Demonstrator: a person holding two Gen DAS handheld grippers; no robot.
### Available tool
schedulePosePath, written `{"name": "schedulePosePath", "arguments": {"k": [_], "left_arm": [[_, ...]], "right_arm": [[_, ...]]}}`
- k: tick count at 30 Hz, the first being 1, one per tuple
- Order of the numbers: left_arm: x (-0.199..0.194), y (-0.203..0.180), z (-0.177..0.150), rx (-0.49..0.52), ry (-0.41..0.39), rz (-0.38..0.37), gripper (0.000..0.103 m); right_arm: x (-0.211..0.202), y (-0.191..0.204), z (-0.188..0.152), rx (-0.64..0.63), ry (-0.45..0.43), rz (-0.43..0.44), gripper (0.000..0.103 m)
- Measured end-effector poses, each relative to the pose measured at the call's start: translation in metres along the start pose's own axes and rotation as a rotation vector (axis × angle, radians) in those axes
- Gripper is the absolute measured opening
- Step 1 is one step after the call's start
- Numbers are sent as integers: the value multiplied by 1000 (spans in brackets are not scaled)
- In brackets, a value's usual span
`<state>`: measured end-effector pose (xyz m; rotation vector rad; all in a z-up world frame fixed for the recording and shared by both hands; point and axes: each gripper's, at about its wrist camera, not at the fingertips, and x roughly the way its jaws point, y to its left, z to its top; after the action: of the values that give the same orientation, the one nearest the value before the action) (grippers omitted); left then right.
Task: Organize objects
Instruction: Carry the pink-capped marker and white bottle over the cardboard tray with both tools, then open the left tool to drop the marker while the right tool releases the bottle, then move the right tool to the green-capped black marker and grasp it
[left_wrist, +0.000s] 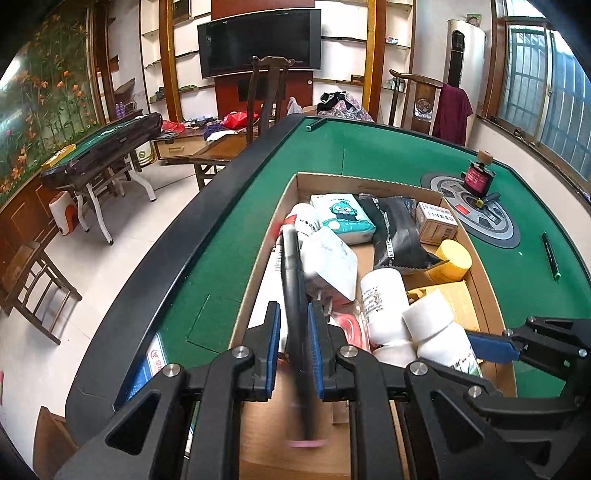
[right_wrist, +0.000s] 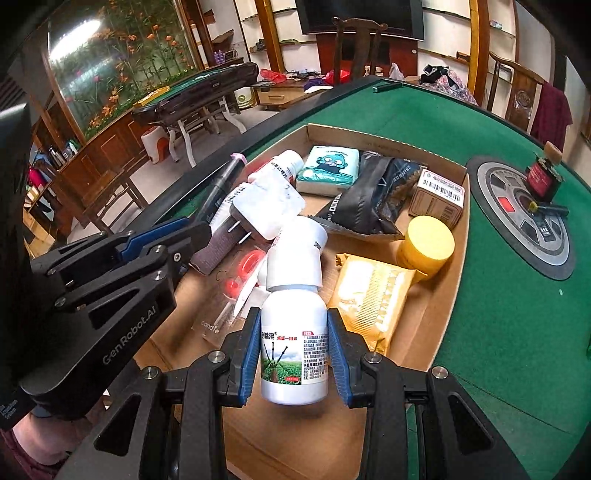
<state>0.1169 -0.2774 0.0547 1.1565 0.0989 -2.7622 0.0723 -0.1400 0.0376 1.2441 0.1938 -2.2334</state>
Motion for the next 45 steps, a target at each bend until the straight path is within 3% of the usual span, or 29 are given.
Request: {"name": "schedulePosePath", "arguments": {"k": [9,12,17,23,30,37,40,45], "left_arm": [[-5,6,2,-22,-11,7,29],[-9,7,3,-29,-21,6,38],[-19,8,5,-48,-43,12,61],[-27,10,8,-64,-55,16,79],[-36,10,10,-101,-61,-17,83],[-44,0,11,-97,-62,-36,84],[-48,-6,10,-90,-61,-40,85],[-54,-16,14,-94,-55,-70,87]], "right_arm": [[5,4,-8,-9,22,11,38],[4,4,-10,-9,25,16,38],[1,6,-13,-17,23,27,38],[-6,4,-14,-7,12,38,38],[-18,8,-23,-40,14,93,41],[-25,15,-35,-90,45,248,43],[-34,7,-42,-98,36,250,53],[-57,-38,-57,-19,-6,199,69]]}}
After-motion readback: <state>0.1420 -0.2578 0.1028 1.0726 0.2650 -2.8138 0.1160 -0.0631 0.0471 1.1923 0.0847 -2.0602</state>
